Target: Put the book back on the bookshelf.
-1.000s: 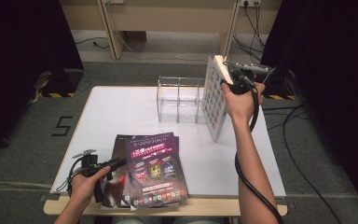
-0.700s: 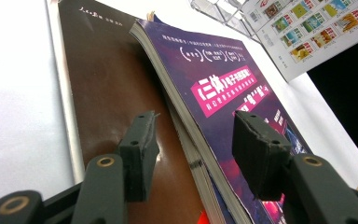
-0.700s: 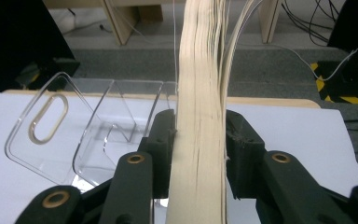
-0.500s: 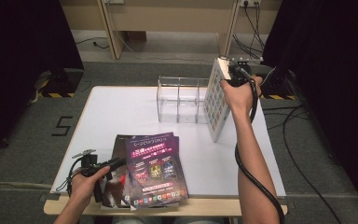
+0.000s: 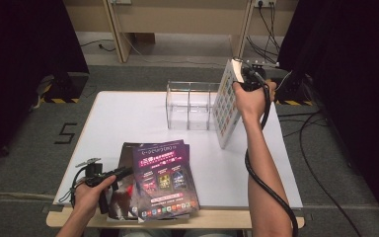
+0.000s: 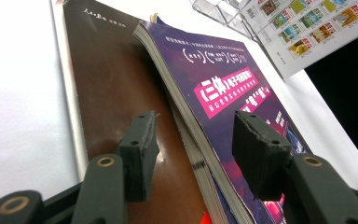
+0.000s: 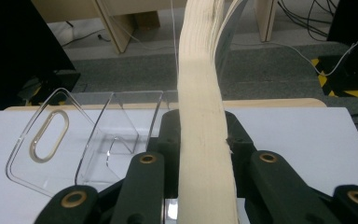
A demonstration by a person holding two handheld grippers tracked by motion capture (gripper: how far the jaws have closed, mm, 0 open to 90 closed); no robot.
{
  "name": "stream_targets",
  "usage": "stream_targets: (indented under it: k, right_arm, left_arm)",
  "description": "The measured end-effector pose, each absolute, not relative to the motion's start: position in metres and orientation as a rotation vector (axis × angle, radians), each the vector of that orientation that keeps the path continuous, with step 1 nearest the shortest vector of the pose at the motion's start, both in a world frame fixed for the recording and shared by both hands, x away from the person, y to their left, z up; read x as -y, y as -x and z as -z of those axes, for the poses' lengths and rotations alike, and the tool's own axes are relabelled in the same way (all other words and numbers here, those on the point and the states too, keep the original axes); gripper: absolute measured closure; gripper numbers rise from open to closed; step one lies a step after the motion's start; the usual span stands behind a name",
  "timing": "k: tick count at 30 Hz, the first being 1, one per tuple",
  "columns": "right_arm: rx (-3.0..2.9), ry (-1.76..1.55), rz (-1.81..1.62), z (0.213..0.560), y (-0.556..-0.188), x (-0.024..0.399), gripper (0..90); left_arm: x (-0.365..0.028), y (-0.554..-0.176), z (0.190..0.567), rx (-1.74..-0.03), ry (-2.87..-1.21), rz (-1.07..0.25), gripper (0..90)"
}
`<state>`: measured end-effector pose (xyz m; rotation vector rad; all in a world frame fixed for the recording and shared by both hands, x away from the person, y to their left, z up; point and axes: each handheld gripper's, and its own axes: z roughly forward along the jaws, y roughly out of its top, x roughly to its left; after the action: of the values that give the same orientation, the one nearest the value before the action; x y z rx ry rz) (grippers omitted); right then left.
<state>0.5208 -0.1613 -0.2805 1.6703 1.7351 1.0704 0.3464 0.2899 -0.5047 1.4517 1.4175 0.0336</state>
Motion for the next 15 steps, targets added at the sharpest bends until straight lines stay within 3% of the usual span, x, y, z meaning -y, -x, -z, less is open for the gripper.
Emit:
stream_targets:
  k: [15]
  right_arm:
    - [-1.697,-1.65,-1.099,0.273,-0.536,0.15,74.1]
  left_arm:
    - [-0.289,-0.346,0.504,-1.413,-1.45,-0.031,49.5]
